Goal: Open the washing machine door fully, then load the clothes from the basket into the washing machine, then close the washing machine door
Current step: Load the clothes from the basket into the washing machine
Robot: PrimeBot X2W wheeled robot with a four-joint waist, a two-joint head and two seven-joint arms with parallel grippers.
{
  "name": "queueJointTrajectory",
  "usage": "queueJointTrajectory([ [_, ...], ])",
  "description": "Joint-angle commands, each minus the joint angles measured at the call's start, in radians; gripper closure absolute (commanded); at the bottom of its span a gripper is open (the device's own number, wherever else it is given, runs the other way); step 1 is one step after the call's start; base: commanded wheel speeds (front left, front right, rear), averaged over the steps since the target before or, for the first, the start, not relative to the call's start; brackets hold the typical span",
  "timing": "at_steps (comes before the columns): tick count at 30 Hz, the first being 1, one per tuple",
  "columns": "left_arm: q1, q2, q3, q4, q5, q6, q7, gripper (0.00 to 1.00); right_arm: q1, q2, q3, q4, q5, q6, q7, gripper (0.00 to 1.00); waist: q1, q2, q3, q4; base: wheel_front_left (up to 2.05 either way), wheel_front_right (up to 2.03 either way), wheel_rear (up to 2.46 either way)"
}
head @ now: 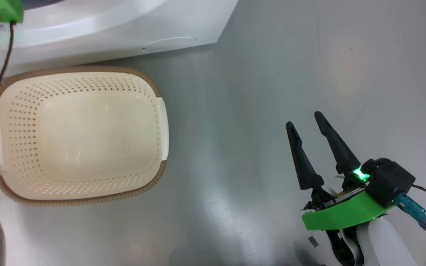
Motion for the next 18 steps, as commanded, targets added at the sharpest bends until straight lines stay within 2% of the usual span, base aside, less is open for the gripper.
queueJointTrajectory([
  [1, -0.045, 0.056, 0.008, -0.012, 0.012, -0.001, -0.009, 1.00, 0.042, 0.007, 0.029, -0.019, 0.007, 0.001, -0.005, 0.00, 0.0000, -0.0001, 0.005, -0.008, 0.00, 0.00, 0.00],
  [9, -0.122, 0.070, 0.002, 0.055, 0.010, -0.003, 0.004, 1.00, 0.051, 0.007, 0.044, -0.020, 0.018, 0.001, -0.005, 0.00, 0.0000, -0.0001, 0.019, -0.035, 0.00, 0.00, 0.00],
  [18, -0.226, 0.098, -0.025, 0.108, 0.019, -0.028, 0.019, 1.00, 0.068, 0.007, 0.049, -0.031, 0.020, 0.001, -0.005, 0.00, 0.0000, -0.0001, 0.067, -0.056, 0.00, 0.00, 0.00],
])
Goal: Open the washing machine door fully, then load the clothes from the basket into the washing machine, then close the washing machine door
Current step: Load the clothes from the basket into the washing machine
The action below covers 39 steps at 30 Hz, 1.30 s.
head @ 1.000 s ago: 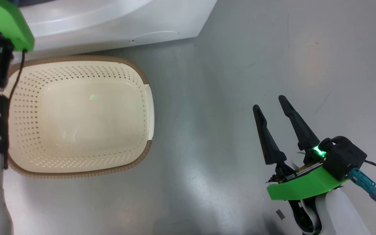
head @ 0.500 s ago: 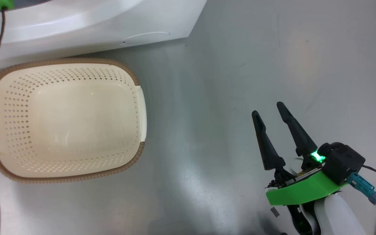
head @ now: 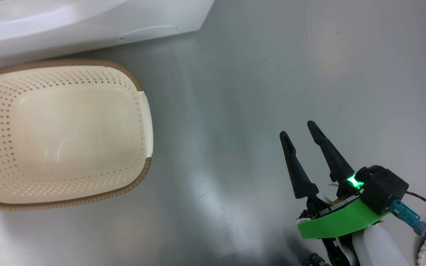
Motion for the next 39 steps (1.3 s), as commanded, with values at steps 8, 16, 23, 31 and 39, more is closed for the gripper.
queueJointTrajectory([
  [8, -0.098, 0.072, -0.007, 0.016, 0.005, -0.015, -0.013, 1.00, 0.044, 0.005, 0.037, -0.031, 0.015, 0.001, -0.005, 0.00, -0.0001, 0.0000, 0.070, -0.021, 0.00, 0.00, 0.00],
  [16, -0.163, 0.083, -0.025, 0.001, 0.014, -0.025, -0.140, 1.00, 0.046, 0.005, 0.053, -0.035, 0.025, 0.001, -0.005, 0.00, -0.0001, 0.0000, 0.115, -0.034, 0.00, 0.00, 0.00],
  [23, -0.196, 0.103, -0.050, 0.040, 0.007, -0.046, -0.208, 1.00, 0.046, 0.005, 0.068, -0.036, 0.025, 0.001, -0.005, 0.00, -0.0001, 0.0000, 0.129, -0.047, 0.00, 0.00, 0.00],
  [31, -0.232, 0.112, -0.064, 0.140, -0.041, -0.059, -0.092, 1.00, 0.041, 0.005, 0.077, -0.030, 0.026, 0.001, -0.005, 0.00, -0.0001, 0.0000, 0.133, -0.060, 0.00, 0.00, 0.00],
  [39, -0.239, 0.116, -0.066, 0.179, -0.074, -0.056, -0.062, 0.65, 0.038, 0.005, 0.075, -0.028, 0.027, 0.001, -0.005, 0.00, -0.0001, 0.0000, 0.125, -0.058, 0.00, 0.00, 0.00],
])
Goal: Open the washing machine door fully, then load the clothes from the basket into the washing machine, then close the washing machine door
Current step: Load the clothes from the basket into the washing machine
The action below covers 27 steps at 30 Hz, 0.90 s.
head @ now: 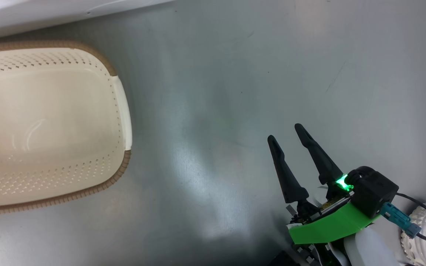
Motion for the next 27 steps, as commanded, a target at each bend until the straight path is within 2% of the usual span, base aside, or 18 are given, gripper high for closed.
queueJointTrajectory([
  [1, -0.030, 0.042, 0.006, -0.023, -0.008, 0.012, -0.023, 0.00, 0.036, 0.001, 0.026, -0.017, 0.011, 0.001, -0.005, 0.00, 0.0000, 0.0000, 0.001, 0.000, 0.00, 0.00, 0.00],
  [12, 0.012, 0.009, 0.021, 0.036, -0.046, 0.038, -0.099, 0.00, 0.030, 0.001, 0.004, -0.013, -0.010, 0.001, -0.005, 0.00, 0.0000, 0.0000, -0.049, 0.026, 0.00, 0.00, 0.00],
  [27, 0.172, -0.050, 0.025, 0.081, -0.089, 0.055, -0.201, 0.00, -0.002, 0.001, -0.010, 0.010, -0.043, 0.001, -0.005, 0.00, 0.0000, 0.0000, -0.190, 0.080, 0.00, 0.00, 0.00],
])
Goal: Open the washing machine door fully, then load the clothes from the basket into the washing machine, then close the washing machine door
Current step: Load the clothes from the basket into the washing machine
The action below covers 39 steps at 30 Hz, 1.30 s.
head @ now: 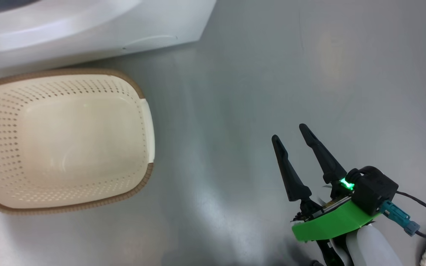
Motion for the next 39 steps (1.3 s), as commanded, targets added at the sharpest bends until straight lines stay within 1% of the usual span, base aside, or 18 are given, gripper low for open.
queueJointTrajectory([
  [1, 0.023, 0.037, 0.010, -0.027, -0.016, 0.004, -0.014, 0.00, 0.004, 0.002, 0.014, -0.016, -0.009, 0.002, -0.005, 0.00, -0.0001, 0.0000, -0.037, 0.025, 0.00, 0.00, 0.00],
  [8, 0.118, 0.011, 0.028, -0.068, -0.045, 0.002, -0.040, 0.00, -0.009, 0.002, -0.001, -0.009, -0.022, 0.002, -0.005, 0.00, -0.0001, 0.0000, -0.094, 0.057, 0.00, 0.00, 0.00],
  [13, 0.221, 0.010, 0.060, -0.147, -0.068, 0.013, -0.047, 0.00, -0.005, 0.002, -0.016, 0.001, -0.032, 0.002, -0.005, 0.00, -0.0001, 0.0000, -0.154, 0.073, 0.00, 0.00, 0.00],
  [19, 0.387, 0.009, 0.097, -0.319, -0.076, 0.025, -0.048, 0.00, 0.016, 0.002, -0.016, 0.015, -0.040, 0.002, -0.005, 0.00, -0.0001, 0.0000, -0.234, 0.088, 0.00, 0.00, 0.00],
  [28, 0.691, 0.023, 0.115, -0.606, -0.050, 0.065, -0.048, 0.00, 0.078, 0.002, -0.018, 0.031, -0.039, 0.002, -0.005, 0.00, -0.0001, 0.0000, -0.371, 0.095, 0.00, 0.00, 0.00],
  [32, 0.828, 0.037, 0.110, -0.726, -0.043, 0.092, -0.036, 0.00, 0.109, 0.002, -0.017, 0.036, -0.046, 0.002, -0.005, 0.00, -0.0001, 0.0000, -0.422, 0.099, 0.00, 0.00, 0.00],
  [39, 1.071, 0.052, 0.124, -0.934, -0.041, 0.156, -0.017, 0.00, 0.160, 0.002, -0.016, 0.044, -0.047, 0.002, -0.005, 0.00, -0.0001, 0.0000, -0.508, 0.101, 0.00, 0.00, 0.00],
])
